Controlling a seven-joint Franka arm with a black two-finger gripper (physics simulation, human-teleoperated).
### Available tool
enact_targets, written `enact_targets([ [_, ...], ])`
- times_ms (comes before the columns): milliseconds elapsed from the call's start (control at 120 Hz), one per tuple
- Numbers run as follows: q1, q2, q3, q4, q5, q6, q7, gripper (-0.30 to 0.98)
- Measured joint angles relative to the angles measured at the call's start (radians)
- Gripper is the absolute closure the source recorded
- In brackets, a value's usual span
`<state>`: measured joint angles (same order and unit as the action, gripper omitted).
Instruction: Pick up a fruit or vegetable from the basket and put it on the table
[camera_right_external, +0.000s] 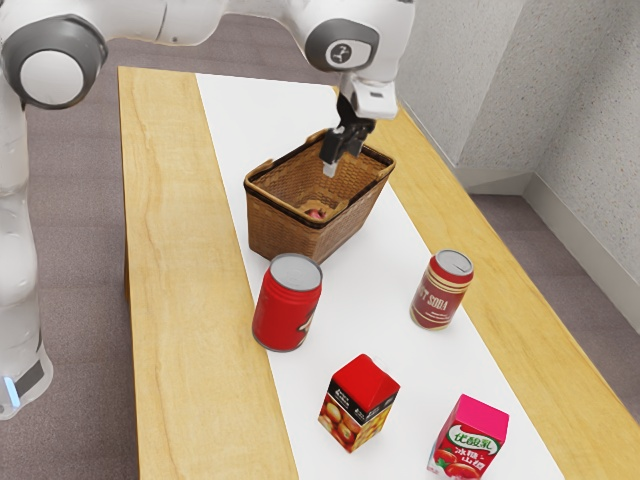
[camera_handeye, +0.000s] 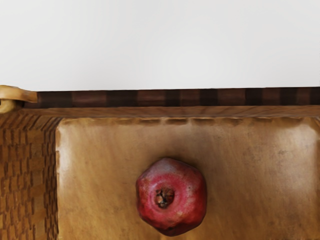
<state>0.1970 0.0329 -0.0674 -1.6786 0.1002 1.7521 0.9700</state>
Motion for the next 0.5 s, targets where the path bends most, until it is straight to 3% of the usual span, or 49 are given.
enact_targets([
  [500,0.065,-0.037,0.020,-0.204,-0.014,0.154,0.204,0.00],
])
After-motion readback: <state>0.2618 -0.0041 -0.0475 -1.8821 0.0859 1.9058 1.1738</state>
